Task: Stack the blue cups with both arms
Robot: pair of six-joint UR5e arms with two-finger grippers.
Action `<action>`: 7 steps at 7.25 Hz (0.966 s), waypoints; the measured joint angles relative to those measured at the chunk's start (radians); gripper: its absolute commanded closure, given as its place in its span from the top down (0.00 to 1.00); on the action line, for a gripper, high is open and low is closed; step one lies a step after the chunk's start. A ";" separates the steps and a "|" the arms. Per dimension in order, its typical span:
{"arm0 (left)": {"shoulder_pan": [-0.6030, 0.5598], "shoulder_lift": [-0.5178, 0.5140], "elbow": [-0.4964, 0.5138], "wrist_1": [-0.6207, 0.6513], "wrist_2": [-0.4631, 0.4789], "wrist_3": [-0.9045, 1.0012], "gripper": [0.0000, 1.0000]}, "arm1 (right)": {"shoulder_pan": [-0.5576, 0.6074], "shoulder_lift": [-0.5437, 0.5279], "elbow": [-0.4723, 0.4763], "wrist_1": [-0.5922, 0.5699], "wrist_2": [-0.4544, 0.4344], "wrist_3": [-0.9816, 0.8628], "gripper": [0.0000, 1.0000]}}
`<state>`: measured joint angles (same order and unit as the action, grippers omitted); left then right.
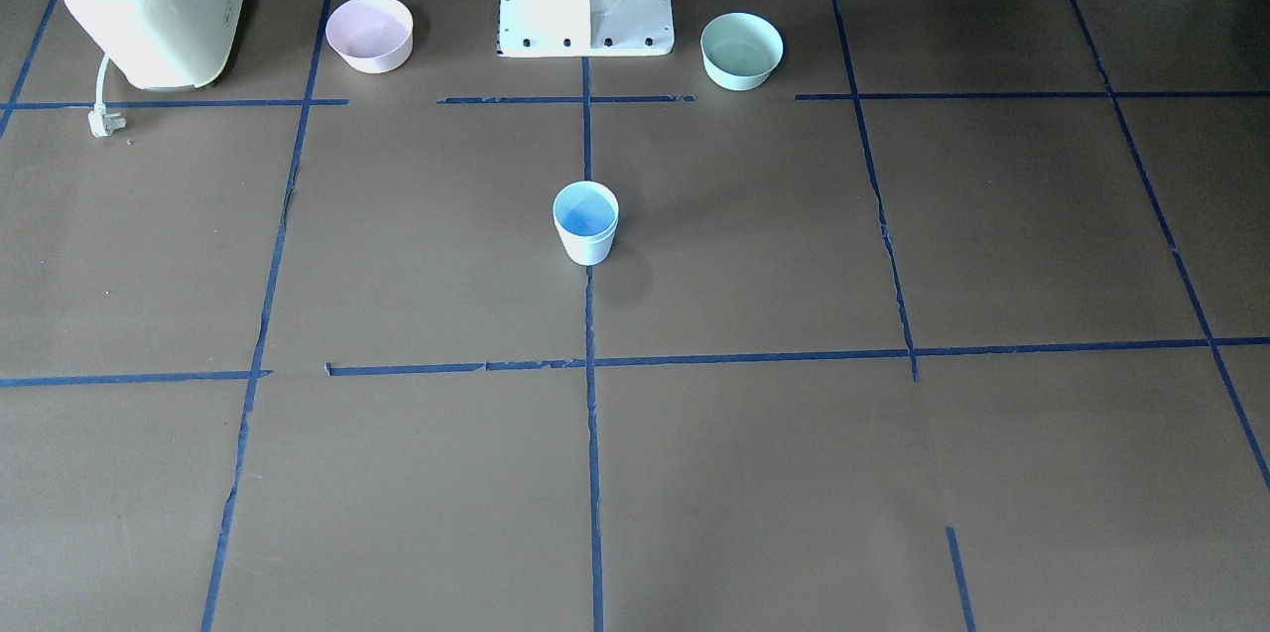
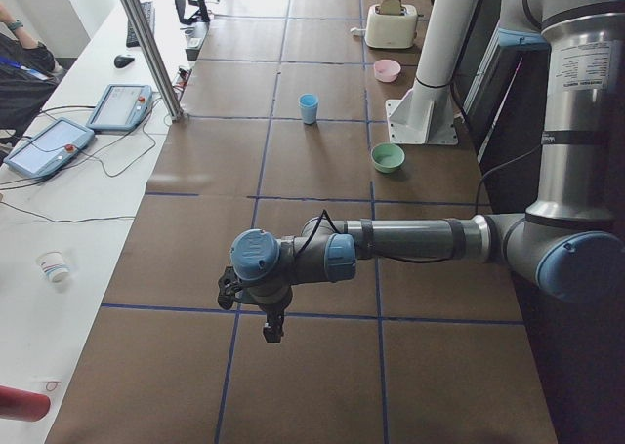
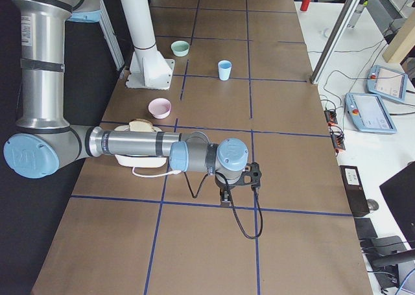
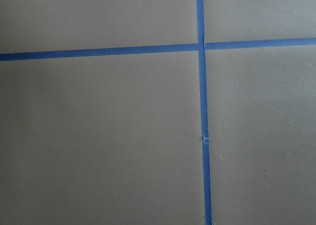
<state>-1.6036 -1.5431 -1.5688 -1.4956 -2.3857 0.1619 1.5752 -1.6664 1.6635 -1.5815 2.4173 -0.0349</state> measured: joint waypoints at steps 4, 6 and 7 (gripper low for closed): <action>0.001 -0.001 0.001 0.000 0.002 -0.001 1.00 | 0.031 -0.005 -0.022 0.047 -0.034 0.005 1.00; 0.001 -0.002 0.001 0.000 0.002 -0.001 1.00 | 0.037 -0.002 -0.024 0.049 -0.030 0.007 1.00; 0.001 -0.002 0.001 0.000 0.003 0.000 1.00 | 0.038 0.000 -0.024 0.049 -0.030 0.007 1.00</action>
